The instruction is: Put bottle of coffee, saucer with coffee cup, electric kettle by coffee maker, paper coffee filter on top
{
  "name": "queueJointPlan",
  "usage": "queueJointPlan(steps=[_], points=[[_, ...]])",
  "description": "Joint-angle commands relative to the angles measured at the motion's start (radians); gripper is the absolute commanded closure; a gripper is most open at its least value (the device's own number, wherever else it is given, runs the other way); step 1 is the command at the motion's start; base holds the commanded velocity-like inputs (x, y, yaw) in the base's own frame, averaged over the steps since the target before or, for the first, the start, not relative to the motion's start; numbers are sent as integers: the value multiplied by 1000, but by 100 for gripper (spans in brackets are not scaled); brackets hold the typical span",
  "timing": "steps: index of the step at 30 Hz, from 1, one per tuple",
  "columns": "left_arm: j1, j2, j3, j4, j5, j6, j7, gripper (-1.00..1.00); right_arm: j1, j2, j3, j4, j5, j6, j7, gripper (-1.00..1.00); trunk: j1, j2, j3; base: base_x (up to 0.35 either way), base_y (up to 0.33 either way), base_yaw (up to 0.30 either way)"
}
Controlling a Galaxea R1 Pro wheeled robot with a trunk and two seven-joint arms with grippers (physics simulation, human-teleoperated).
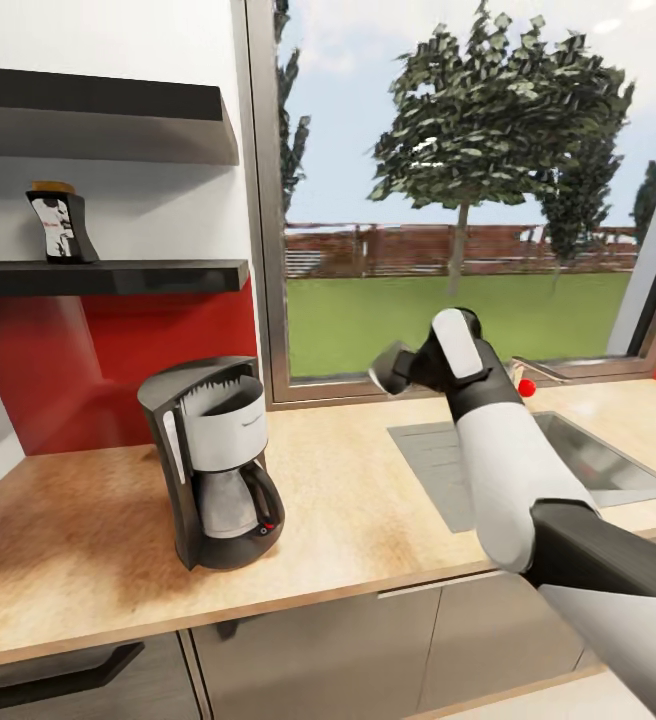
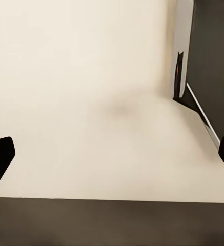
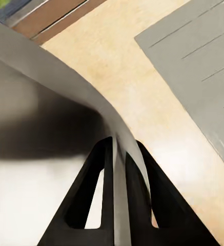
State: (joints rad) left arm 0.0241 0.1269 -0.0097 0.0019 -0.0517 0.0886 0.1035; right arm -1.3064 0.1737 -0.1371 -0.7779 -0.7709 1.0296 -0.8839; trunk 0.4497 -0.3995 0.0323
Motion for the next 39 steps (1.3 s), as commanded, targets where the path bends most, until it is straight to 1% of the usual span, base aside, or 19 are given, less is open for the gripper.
queueJointPlan(steps=[1,2,3,6,8,10,13,17,19,24,31,34,35,37,38,39], points=[[0,0,1,-2,-5,3,4,-100,-2,1,-3,2,-75,-1,-31,100,0,0,0,0,0,0],[0,0,1,-3,-4,1,5,-100,-3,1,-4,3,-101,0,-37,100,0,0,0,0,0,0],[0,0,3,-3,-4,0,6,-100,-3,1,-4,3,-117,0,-42,100,0,0,0,0,0,0],[0,0,8,-3,-1,-4,8,-100,-3,1,-5,2,-139,0,-48,100,0,0,0,0,0,0],[0,-1,11,-6,4,-10,7,-100,8,1,-16,-3,-144,-1,-55,100,0,0,0,0,0,0],[0,0,11,-6,4,-10,7,-100,13,1,-15,-1,-150,0,-61,100,0,0,0,0,0,0],[0,0,11,-6,4,-12,7,-100,19,1,-11,4,-149,4,-38,100,0,0,0,0,0,0],[0,4,13,-8,6,-12,7,-100,23,1,-10,-3,-162,6,-6,100,0,0,0,0,11,0],[0,3,14,-8,7,-12,7,-100,24,1,-11,-7,-169,6,-5,100,0,0,0,-49,121,0],[0,5,14,-8,6,-12,7,-100,24,1,-9,-6,-184,8,-9,100,0,0,0,-112,199,0],[0,5,14,-8,4,-12,7,-100,15,1,-8,-2,-206,7,-32,100,0,0,0,-19,29,0],[0,5,14,-8,4,-12,7,-100,-2,1,-8,1,-215,6,-42,100,0,0,0,-1,1,0],[0,6,14,-8,4,-12,7,-100,-58,1,-8,3,-462,6,-514,100,0,0,0,0,0,0],[0,6,13,-8,4,-12,7,-100,-88,1,-7,9,-529,6,-597,100,0,0,0,0,0,0],[0,6,13,-7,4,-12,7,-100,-94,1,-7,14,-546,6,-611,100,0,0,0,0,0,0],[0,7,12,-7,3,-12,7,-100,-111,1,-7,34,-595,6,-643,100,0,0,0,0,0,0]])
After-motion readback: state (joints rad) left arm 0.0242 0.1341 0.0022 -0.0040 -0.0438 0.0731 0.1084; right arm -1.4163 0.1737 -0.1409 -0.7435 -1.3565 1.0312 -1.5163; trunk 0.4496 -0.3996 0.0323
